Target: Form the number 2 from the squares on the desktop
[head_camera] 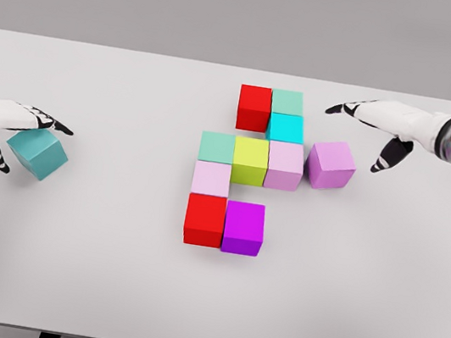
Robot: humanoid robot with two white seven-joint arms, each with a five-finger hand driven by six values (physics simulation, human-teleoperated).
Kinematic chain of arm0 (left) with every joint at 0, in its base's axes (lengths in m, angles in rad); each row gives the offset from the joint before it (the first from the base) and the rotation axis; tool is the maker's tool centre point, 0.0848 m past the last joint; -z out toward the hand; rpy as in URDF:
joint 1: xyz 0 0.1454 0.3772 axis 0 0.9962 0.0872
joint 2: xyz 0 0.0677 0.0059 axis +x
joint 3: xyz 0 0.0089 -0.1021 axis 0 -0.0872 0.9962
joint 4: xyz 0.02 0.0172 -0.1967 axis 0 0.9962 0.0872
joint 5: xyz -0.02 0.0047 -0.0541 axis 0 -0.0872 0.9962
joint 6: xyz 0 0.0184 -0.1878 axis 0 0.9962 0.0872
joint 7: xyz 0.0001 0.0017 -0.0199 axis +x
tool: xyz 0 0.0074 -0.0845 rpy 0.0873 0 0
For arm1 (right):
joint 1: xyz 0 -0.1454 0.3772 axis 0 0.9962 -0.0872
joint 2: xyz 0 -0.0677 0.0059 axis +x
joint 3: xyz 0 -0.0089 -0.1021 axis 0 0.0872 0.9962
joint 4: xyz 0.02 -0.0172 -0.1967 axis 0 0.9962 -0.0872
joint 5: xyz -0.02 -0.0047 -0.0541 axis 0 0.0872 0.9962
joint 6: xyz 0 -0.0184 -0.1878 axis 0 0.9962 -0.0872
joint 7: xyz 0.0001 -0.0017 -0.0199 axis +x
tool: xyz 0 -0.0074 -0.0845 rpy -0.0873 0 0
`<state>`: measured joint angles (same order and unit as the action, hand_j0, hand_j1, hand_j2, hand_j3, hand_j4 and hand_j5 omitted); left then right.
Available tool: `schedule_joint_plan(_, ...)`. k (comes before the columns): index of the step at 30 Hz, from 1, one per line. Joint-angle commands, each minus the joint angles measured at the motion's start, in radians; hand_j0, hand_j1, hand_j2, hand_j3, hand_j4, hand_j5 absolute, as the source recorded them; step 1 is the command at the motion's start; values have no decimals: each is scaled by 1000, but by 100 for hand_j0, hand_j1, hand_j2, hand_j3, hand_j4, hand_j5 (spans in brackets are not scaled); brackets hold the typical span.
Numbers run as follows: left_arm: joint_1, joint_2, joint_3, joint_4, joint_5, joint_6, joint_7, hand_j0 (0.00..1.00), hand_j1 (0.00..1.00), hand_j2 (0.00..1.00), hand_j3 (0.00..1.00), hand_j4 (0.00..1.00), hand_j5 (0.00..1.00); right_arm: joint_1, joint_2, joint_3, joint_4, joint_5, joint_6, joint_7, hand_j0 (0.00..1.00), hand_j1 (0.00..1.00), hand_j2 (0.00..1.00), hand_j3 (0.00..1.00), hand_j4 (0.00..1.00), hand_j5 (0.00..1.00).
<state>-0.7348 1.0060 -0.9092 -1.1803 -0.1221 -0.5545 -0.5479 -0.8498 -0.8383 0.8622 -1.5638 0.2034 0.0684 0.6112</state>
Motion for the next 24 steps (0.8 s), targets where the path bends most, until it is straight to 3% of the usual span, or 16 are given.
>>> schedule_joint_plan(1,0,-4,1,1,4,2,0,100,100,100,100,100,100,0,4,1,-1,-35,14,0,100,100,100,100,100,100)
schedule_joint_plan(6,0,-21,0,1,-31,28,2,100,100,100,100,100,100,6,4,5,19,-117,16,0,100,100,100,100,100,100)
schedule_joint_plan(11,0,-24,0,1,-39,44,11,98,98,98,98,98,98,14,13,12,44,-119,18,0,100,100,100,100,100,100)
schedule_joint_plan(15,0,-29,-5,2,-37,45,52,75,75,75,75,75,75,14,38,32,77,-116,21,0,100,100,100,100,100,100)
schedule_joint_plan(23,0,-30,-3,4,-24,45,54,48,48,48,48,48,48,11,74,35,143,-107,13,0,100,100,100,100,100,100)
schedule_joint_plan(24,2,-30,-5,4,-22,45,54,41,41,41,41,41,41,11,76,35,151,-105,13,0,100,100,100,100,100,100)
